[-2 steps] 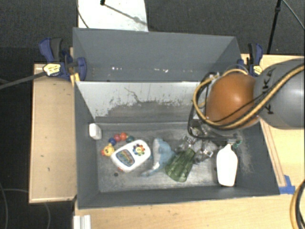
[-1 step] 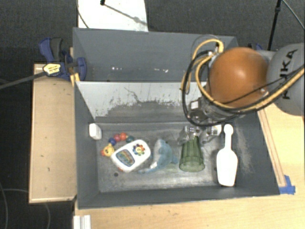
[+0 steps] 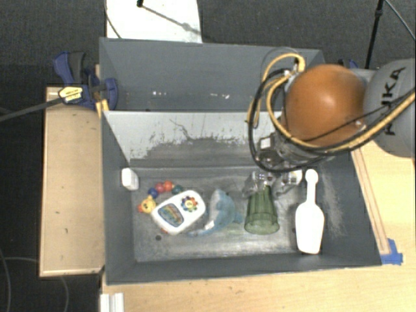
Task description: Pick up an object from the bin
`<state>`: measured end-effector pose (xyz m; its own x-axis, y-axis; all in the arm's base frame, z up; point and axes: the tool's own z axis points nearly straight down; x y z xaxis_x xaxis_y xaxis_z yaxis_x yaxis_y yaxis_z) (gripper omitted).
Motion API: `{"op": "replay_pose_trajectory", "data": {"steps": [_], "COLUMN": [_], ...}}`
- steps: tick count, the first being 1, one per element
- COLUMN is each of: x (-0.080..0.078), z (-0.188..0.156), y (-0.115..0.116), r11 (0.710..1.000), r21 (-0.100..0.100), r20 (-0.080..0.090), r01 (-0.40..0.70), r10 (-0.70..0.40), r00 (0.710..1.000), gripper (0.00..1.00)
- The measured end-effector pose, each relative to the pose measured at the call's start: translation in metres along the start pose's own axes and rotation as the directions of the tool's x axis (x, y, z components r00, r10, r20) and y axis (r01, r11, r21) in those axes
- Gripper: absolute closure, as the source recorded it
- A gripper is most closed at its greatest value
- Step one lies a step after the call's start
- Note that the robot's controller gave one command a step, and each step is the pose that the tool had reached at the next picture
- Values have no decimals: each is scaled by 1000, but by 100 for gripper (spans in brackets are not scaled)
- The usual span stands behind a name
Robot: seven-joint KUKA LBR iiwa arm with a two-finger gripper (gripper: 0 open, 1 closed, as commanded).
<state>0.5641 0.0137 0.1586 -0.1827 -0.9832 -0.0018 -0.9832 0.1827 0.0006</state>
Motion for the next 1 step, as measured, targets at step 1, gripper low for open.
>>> {"op": "replay_pose_trajectory", "data": {"steps": [1], "x": [-10], "z": [6], "y": [3], "r11": [1000], "r21": [1], "r20": [0], "r01": [21], "r10": [-21], "r00": [1000], "gripper": [100]}}
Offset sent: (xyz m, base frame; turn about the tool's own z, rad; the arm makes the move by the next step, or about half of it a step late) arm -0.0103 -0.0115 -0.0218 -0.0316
